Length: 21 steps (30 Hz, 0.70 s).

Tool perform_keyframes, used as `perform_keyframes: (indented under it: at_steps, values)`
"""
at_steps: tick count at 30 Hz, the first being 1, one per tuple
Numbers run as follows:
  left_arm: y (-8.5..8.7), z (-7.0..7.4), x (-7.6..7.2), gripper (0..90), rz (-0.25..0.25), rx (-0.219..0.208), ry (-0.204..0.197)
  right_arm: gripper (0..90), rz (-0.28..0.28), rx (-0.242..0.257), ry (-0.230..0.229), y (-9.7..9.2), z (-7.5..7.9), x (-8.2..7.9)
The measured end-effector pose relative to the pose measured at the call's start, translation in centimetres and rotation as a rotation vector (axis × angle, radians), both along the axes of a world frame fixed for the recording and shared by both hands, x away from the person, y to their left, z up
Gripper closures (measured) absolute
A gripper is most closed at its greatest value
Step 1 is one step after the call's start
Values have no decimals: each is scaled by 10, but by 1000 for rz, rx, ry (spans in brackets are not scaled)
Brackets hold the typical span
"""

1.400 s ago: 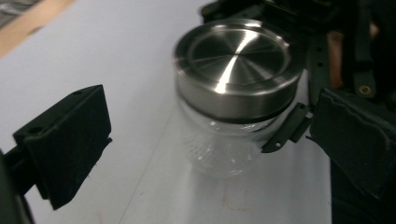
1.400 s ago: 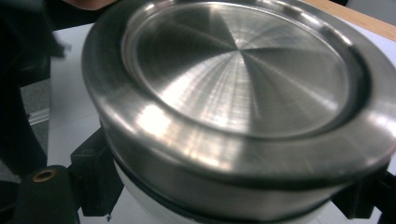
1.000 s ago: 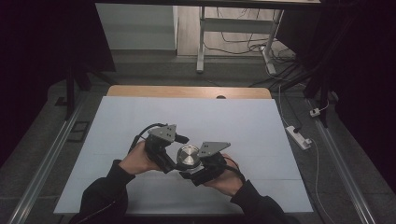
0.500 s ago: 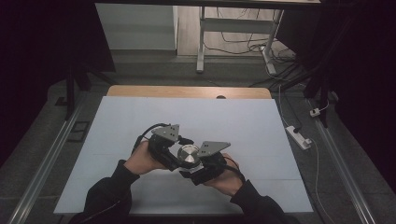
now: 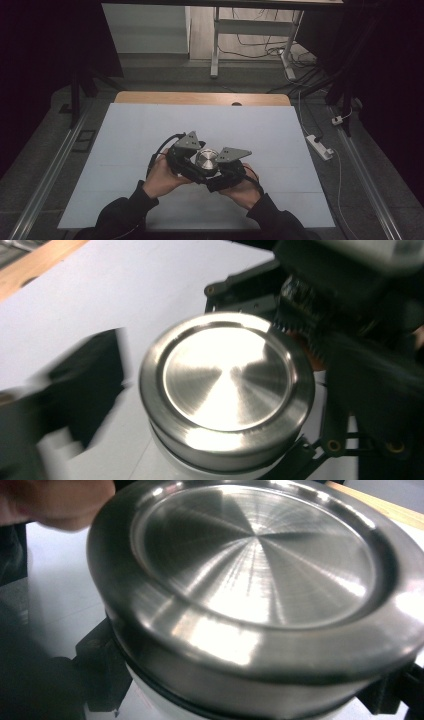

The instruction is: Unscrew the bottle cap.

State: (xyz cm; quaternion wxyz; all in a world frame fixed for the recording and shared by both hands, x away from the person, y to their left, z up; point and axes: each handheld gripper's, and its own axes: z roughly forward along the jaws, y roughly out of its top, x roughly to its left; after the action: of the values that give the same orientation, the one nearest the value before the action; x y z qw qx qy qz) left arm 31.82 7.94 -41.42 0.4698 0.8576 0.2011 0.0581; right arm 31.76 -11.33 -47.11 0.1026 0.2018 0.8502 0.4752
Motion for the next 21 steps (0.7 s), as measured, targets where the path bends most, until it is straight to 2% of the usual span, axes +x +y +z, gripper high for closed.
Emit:
perform_keyframes:
  at_steps: [1,3,7,8,12,14,15,18,19,20,21]
  values:
    - [5,3,1,9,-19,-13,-1,145,6,1,0,0,0,0]
    - [14,8,2,0,-41,-8,-17,145,17,1,1,0,0,0]
    - [24,8,2,14,-178,42,-52,145,74,4,5,1,1,-1]
    - [25,7,3,32,-220,52,-50,145,96,8,8,1,1,-2]
    - [24,-1,5,69,-324,67,-40,145,177,20,10,4,1,-6]
    - [23,-3,6,76,-335,67,-36,145,212,19,7,6,2,-9]
    - [24,-7,8,96,-377,49,-21,145,229,17,1,6,2,-10]
    - [26,-10,11,135,-416,14,6,146,254,15,-5,8,2,-13]
    - [26,-11,11,172,-425,5,2,145,254,13,-6,8,2,-13]
    - [26,-11,11,187,-425,5,2,145,254,13,-6,8,2,-13]
    - [26,-11,10,189,-402,4,-13,145,241,12,-7,8,2,-13]
